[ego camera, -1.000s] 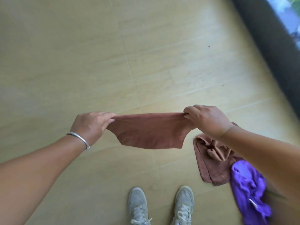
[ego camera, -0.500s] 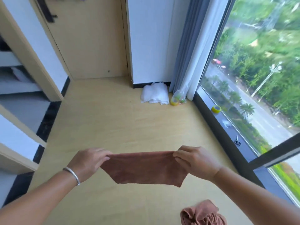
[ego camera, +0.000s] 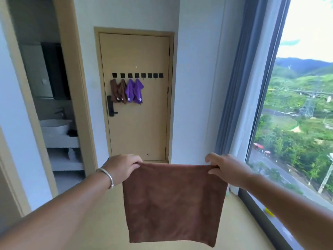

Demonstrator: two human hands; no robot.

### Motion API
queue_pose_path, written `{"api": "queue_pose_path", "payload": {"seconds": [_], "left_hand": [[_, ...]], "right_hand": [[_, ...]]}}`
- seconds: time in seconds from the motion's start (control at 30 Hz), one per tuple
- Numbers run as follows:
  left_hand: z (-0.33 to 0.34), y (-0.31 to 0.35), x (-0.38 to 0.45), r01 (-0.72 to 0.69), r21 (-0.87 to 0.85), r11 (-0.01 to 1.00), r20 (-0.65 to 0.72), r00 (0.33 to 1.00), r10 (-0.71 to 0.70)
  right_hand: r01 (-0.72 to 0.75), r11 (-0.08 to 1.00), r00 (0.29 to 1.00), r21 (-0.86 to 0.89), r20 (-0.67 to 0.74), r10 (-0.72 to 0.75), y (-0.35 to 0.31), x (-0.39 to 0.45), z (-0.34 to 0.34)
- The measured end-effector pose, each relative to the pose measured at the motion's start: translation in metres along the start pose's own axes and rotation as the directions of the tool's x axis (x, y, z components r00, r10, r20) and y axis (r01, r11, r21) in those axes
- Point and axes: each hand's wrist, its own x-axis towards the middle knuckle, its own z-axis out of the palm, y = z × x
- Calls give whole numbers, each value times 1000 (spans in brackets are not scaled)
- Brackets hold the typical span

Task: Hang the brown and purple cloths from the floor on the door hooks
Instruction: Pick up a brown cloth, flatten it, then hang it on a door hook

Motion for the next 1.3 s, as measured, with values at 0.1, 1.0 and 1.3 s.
{"api": "queue_pose_path", "payload": {"seconds": [0.1, 1.0, 1.3], "left_hand": [[-38, -13, 21, 22, 26, 999, -43, 999, -21], [-79, -109, 302, -8, 405, 914, -317, 937, 148], [-42, -184, 406, 49, 379, 924, -341, 936, 90]], "right_hand": [[-2, 999, 998, -36, -64, 0, -10, 33, -28], [346, 925, 866, -159, -325, -380, 101, 364, -69], [322, 939, 863, -120, -370, -343, 128, 488, -22]]}}
